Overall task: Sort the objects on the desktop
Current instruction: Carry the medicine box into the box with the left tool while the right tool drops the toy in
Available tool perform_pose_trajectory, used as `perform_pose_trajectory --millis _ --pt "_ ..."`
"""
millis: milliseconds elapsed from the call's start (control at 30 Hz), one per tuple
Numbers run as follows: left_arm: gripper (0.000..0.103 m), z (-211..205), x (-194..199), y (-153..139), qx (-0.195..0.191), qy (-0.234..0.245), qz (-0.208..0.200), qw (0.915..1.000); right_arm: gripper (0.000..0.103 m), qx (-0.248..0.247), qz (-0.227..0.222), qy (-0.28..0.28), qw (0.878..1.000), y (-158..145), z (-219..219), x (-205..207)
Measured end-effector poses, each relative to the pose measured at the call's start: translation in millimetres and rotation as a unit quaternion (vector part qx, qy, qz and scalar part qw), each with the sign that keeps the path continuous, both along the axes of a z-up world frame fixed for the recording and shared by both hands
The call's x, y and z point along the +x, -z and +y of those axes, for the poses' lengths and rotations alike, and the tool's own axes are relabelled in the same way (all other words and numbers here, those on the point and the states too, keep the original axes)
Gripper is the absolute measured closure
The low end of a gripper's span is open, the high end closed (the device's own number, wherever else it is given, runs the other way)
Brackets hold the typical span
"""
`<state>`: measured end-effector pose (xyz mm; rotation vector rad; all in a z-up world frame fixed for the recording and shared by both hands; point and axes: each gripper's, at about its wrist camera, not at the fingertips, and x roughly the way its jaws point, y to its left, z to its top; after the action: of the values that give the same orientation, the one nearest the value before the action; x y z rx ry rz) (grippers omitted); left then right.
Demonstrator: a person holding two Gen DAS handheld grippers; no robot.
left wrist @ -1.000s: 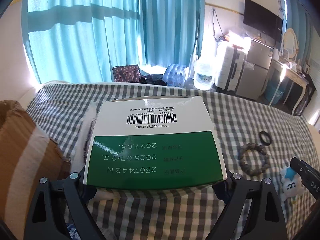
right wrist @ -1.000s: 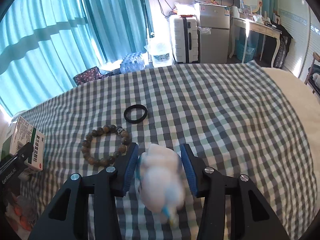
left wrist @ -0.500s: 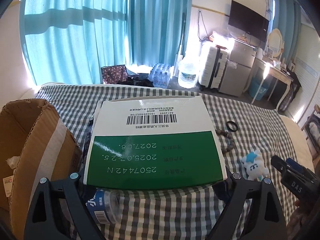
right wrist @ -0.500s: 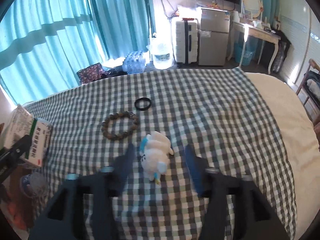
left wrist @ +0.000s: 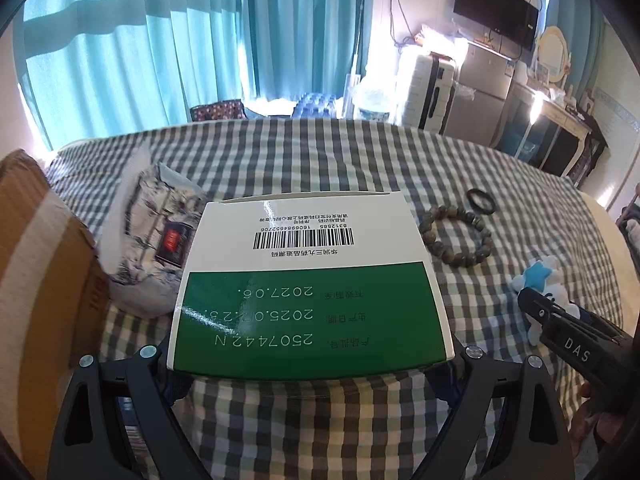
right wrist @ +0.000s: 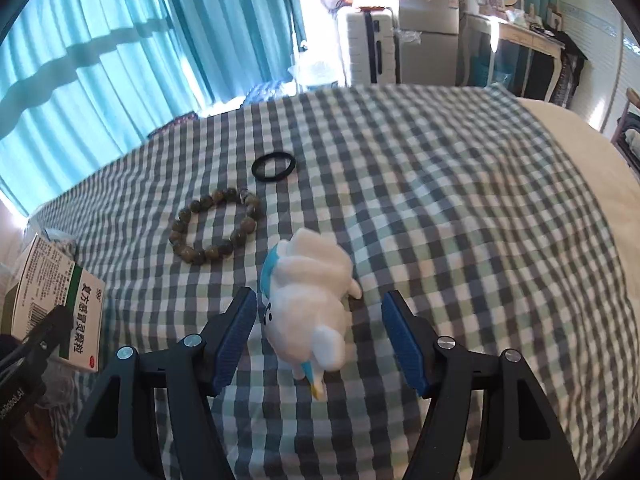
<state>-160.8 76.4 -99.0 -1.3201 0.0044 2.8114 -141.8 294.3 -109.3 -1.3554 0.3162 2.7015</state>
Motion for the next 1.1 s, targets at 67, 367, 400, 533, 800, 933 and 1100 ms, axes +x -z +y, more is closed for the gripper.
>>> perform_pose_trajectory --millis 67,367,400,533,800,933,1100 --pt "0.01 3 -4 5 -0.006 0.001 -0.004 1.0 0.047 0.016 -0.003 -0.009 1.0 4 -3 -5" --pt "0.01 3 7 -8 -0.007 -0.006 0.007 0.9999 0.063 0.025 0.026 -0.041 0.998 -22 -13 12" --pt "0.01 1 10 -14 -0.006 -0.005 0.01 0.9999 0.063 0.023 0.03 -0.043 0.998 -28 -16 16" --pt "0.01 -2 27 -45 0.008 0.002 0.03 0.9995 0.063 0.025 0.048 -0.054 0.997 -60 -27 33" --pt "0.01 -36 69 -126 0.037 0.007 0.083 0.9958 0.063 0.031 0.088 -0.082 0.992 -141 -73 82" --pt "0.01 -70 86 -163 0.042 0.003 0.1 0.9941 0.063 0.037 0.118 -0.1 0.987 -183 -105 103" --pt "0.01 -141 104 -196 0.036 -0.014 0.096 0.9946 0.063 0.026 0.145 -0.141 0.979 -225 -167 123"
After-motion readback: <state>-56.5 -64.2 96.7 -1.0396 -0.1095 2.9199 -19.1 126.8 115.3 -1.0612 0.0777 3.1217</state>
